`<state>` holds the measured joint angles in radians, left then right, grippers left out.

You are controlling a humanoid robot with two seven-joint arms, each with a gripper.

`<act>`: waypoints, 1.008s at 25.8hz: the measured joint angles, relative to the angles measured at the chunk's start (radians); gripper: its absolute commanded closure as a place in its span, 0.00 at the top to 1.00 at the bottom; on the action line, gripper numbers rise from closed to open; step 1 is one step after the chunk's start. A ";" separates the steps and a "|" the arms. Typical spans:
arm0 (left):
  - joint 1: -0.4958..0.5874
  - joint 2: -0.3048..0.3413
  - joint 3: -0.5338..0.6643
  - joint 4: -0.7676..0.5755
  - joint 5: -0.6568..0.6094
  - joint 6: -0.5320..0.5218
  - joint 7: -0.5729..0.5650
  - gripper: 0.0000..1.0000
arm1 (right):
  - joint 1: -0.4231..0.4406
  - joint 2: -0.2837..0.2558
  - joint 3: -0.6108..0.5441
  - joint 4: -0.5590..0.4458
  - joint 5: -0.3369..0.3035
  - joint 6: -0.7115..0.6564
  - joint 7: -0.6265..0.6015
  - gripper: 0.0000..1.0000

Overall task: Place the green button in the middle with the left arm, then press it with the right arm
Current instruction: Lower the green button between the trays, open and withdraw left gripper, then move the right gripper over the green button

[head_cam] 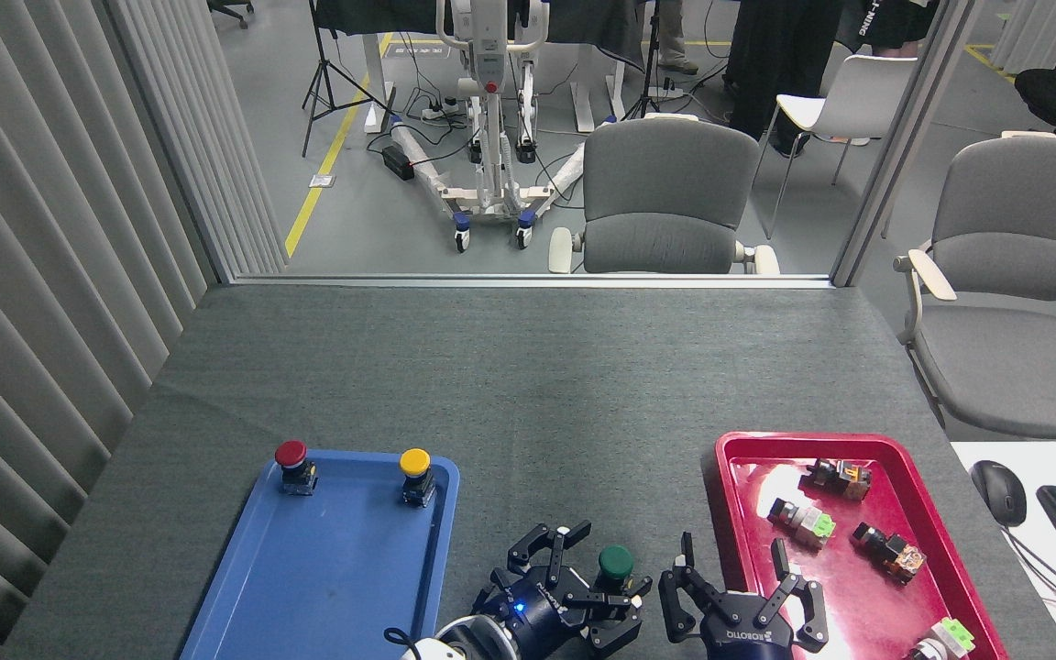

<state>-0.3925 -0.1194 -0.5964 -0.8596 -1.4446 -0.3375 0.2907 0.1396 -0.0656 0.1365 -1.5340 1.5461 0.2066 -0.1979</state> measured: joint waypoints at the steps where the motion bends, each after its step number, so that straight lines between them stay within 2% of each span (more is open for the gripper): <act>1: 0.012 0.010 0.008 -0.031 0.002 0.014 -0.001 0.99 | 0.000 0.000 0.000 0.000 0.000 -0.006 0.000 0.93; 4: 0.066 0.050 0.055 -0.159 0.007 0.102 -0.011 0.99 | 0.000 0.000 0.002 0.000 0.005 -0.050 0.002 0.80; 10: 0.246 0.135 0.192 -0.447 0.009 0.263 -0.064 0.99 | -0.003 0.007 0.016 0.005 0.046 -0.126 0.002 0.38; 12: 0.308 0.152 0.262 -0.500 0.009 0.287 -0.065 0.99 | -0.005 0.011 0.027 0.010 0.071 -0.139 0.000 0.28; 16: 0.414 0.165 0.414 -0.548 0.009 0.293 -0.062 0.99 | -0.010 0.020 0.047 0.018 0.104 -0.156 -0.001 0.12; 19: 0.461 0.171 0.484 -0.564 0.009 0.293 -0.061 0.99 | -0.022 0.029 0.073 0.040 0.123 -0.160 -0.004 0.06; 26: 0.488 0.185 0.521 -0.570 0.010 0.291 -0.058 0.99 | -0.038 0.045 0.103 0.120 0.141 -0.139 0.042 0.06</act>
<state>0.0959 0.0657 -0.0755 -1.4297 -1.4343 -0.0465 0.2327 0.1018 -0.0205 0.2394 -1.4139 1.6867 0.0673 -0.1555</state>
